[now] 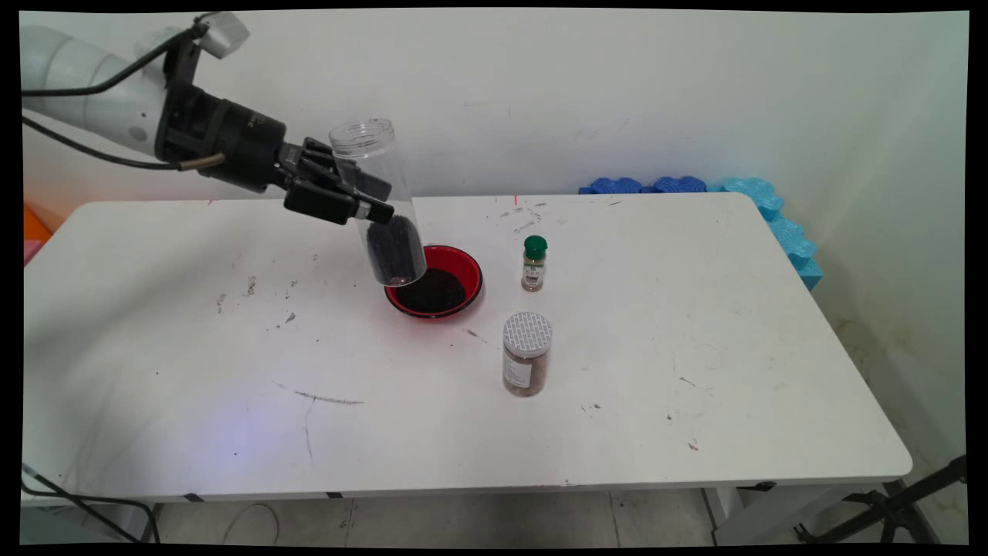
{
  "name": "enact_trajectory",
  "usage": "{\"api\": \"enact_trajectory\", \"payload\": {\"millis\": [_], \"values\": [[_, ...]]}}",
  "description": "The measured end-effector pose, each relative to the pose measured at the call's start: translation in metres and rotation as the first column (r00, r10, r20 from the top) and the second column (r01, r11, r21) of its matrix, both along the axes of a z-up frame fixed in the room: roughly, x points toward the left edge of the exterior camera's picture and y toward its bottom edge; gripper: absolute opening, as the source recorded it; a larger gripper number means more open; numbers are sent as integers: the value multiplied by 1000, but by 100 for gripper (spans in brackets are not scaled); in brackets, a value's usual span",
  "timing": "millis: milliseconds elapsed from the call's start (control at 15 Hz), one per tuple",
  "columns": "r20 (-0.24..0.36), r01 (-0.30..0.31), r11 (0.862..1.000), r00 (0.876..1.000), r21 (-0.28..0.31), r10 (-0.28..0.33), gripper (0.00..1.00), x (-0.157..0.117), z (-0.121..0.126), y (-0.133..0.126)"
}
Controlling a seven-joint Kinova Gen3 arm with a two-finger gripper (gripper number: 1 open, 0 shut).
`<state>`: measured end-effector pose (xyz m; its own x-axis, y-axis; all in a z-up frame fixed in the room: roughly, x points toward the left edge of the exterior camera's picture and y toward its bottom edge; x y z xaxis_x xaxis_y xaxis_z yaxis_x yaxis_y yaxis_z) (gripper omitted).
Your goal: Pour the black seasoning powder in the red bowl
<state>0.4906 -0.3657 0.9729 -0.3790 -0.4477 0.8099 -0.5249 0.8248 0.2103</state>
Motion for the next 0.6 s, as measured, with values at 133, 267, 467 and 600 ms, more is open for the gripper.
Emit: {"api": "enact_trajectory", "payload": {"millis": [133, 267, 467, 600], "values": [[33, 43, 998, 999, -50, -41, 0, -5, 7, 6], [65, 83, 992, 995, -92, -77, 0, -9, 12, 12], [108, 130, 982, 987, -139, -116, 0, -16, 19, 20], [123, 139, 978, 985, -156, -120, 0, -19, 22, 23]]}}
